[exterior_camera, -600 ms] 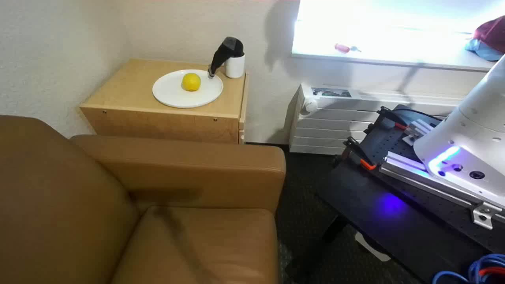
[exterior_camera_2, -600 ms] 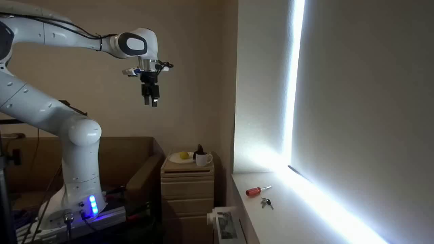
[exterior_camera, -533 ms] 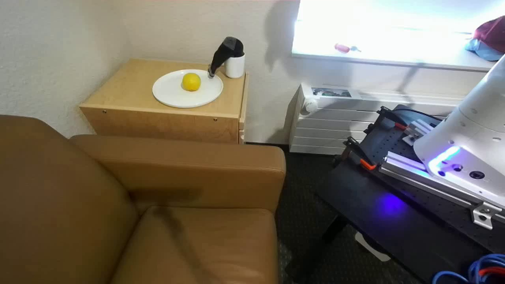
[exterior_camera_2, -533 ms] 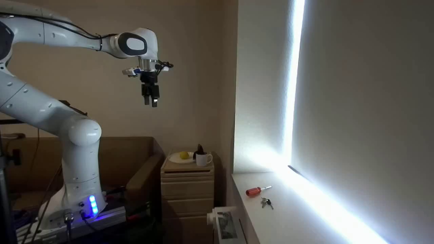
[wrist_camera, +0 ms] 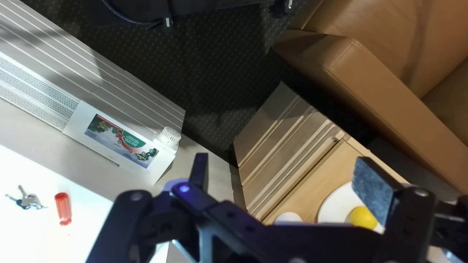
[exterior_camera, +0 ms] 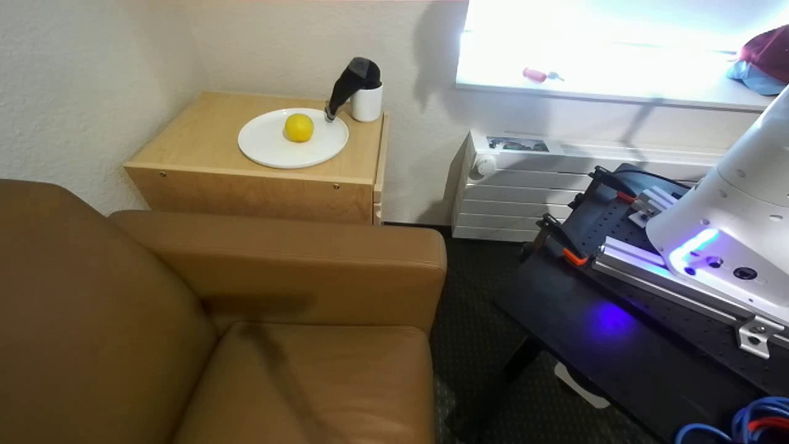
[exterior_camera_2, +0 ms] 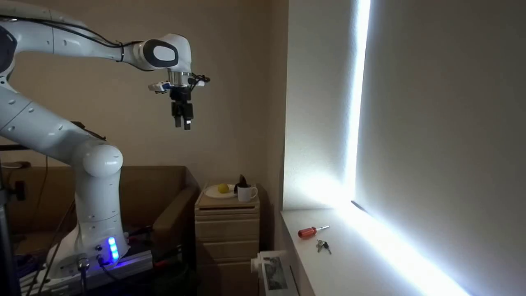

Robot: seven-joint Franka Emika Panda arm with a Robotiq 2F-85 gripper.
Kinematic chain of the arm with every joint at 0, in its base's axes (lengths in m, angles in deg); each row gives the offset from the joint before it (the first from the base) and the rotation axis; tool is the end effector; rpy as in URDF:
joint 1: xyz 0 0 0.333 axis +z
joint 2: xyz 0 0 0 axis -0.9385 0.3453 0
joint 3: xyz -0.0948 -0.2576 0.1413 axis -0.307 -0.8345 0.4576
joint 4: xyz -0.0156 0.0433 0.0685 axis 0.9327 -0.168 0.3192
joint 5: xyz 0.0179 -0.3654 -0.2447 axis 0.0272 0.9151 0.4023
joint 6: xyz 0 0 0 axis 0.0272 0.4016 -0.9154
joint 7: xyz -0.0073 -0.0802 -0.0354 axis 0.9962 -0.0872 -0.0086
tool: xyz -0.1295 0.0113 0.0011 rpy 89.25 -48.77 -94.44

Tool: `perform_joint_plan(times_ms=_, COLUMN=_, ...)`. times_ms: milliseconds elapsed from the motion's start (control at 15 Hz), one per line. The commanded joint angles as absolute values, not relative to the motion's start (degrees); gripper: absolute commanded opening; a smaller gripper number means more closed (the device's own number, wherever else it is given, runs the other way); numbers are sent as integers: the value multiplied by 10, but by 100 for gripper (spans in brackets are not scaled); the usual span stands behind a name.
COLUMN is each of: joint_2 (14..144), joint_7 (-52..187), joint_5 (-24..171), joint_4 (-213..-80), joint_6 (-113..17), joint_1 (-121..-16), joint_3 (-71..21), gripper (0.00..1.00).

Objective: Pull out the top shelf of the nightstand

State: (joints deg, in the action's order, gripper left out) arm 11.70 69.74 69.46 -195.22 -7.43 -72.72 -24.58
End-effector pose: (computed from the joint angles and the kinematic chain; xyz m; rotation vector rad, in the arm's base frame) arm 0.3393 -0.0387 0.5486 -3.0678 0.2155 -0.1094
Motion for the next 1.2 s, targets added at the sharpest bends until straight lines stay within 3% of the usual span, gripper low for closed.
perform_joint_plan(times_ms=0, joint_2=153, joint_7=693, joint_5=701, joint_4=-1948, joint_6=-72, joint_1=-728, joint_3=-227, gripper=100)
perform_joint_plan(times_ms=333, joint_2=317, joint_7=609, joint_5=627, joint_4=-1932, joint_6=-150, joint_1=-695, joint_3=-152, gripper=100)
perform_joint_plan(times_ms=667, joint_2=473, joint_7=436, joint_5=679, joint_4=-1890, joint_6=-325, joint_1=-705, joint_3=-85, gripper=100)
perform_joint_plan(times_ms=867, joint_2=541, joint_7=298, joint_5=785, joint_4=-1872, joint_6=-387, joint_1=-712, joint_3=-72, gripper=100)
perform_joint_plan(times_ms=1133, joint_2=544, joint_7=289, joint_5=769, joint_4=-1879, joint_6=-380, joint_1=-682, joint_3=-103, gripper=100)
